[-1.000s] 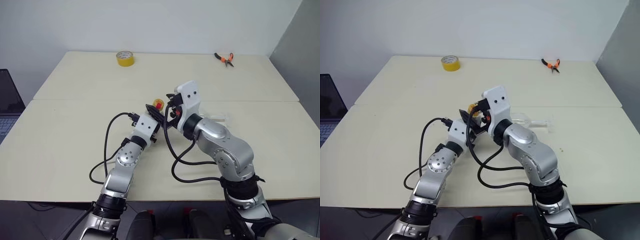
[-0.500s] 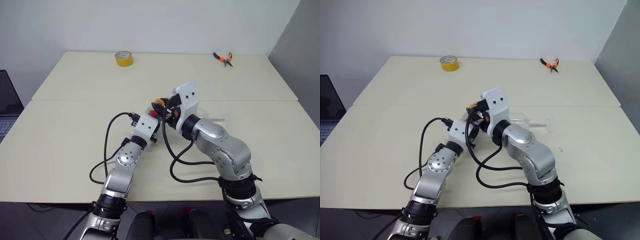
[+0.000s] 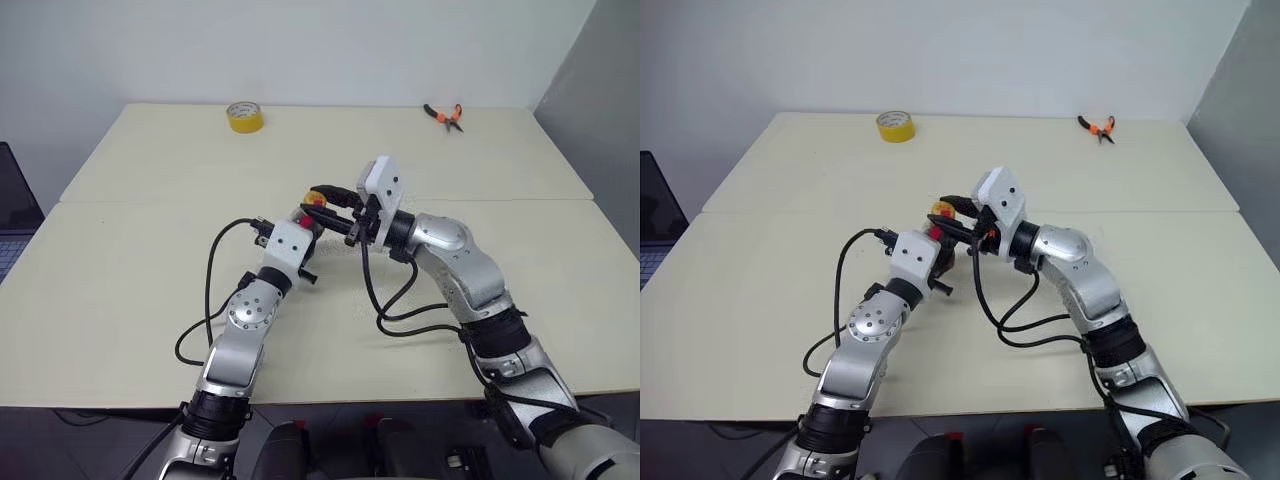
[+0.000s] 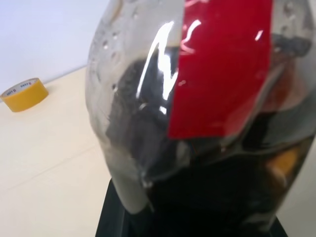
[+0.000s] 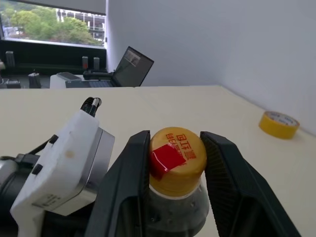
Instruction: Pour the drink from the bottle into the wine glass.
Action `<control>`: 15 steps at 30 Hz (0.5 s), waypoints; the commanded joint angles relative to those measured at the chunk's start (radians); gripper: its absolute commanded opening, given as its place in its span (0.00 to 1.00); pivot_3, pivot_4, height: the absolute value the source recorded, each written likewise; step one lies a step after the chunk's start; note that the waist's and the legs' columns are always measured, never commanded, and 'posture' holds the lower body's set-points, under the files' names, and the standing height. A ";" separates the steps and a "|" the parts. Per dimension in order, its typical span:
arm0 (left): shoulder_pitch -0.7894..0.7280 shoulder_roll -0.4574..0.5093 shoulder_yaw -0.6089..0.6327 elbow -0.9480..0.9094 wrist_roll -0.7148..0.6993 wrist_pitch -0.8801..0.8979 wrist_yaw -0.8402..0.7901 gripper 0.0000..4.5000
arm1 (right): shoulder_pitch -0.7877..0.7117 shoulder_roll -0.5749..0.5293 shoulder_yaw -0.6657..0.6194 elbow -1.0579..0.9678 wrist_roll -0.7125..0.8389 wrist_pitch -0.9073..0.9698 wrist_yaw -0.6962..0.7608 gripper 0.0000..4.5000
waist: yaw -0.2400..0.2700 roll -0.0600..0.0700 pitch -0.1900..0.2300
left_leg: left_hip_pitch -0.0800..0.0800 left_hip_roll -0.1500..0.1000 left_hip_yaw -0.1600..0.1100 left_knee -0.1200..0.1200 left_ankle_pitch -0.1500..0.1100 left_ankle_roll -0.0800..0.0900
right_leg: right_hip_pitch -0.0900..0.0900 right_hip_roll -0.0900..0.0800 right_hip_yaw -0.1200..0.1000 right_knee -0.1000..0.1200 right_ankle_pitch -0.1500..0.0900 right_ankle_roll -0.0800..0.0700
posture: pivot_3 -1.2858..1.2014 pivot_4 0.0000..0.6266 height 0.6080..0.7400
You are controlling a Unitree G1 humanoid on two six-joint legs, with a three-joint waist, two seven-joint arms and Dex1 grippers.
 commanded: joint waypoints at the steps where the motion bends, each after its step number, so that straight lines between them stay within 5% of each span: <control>1: -0.003 -0.006 0.020 -0.100 -0.020 -0.005 0.000 0.17 | -0.053 -0.028 -0.029 0.124 -0.060 -0.116 0.052 0.28 | 0.000 0.000 0.000 | 0.000 0.000 0.000 0.000 0.000 0.000 | 0.000 0.000 0.000 0.000 0.000 0.000 | 0.52 0.24 1.00; 7: 0.006 -0.007 0.010 -0.106 -0.017 -0.007 -0.003 0.17 | -0.055 -0.009 -0.059 0.127 0.024 -0.023 0.115 0.28 | 0.001 0.000 0.000 | 0.000 0.000 0.000 0.000 0.000 0.000 | 0.000 -0.001 0.000 0.000 0.000 0.000 | 0.52 0.24 1.00; 8: 0.006 -0.007 0.009 -0.106 -0.017 -0.007 -0.002 0.17 | -0.044 -0.002 -0.068 0.103 0.041 0.009 0.108 0.44 | 0.001 0.000 0.000 | 0.000 0.000 0.000 0.000 0.000 0.000 | 0.000 -0.001 0.000 0.000 0.000 0.000 | 0.52 0.24 1.00; 14: 0.008 -0.010 0.006 -0.108 -0.015 -0.007 0.005 0.17 | 0.061 0.029 -0.109 -0.177 0.120 0.264 -0.025 0.89 | 0.002 0.000 0.000 | -0.001 0.001 0.000 0.000 0.000 0.000 | 0.000 -0.001 0.000 0.000 0.000 0.000 | 0.52 0.24 1.00; 15: 0.006 -0.011 0.006 -0.105 -0.014 -0.009 0.007 0.17 | 0.086 0.037 -0.107 -0.252 0.124 0.316 -0.069 0.89 | 0.002 0.000 0.000 | -0.001 0.000 -0.001 0.000 0.000 0.000 | 0.000 -0.001 0.000 0.000 0.000 0.000 | 0.52 0.24 1.00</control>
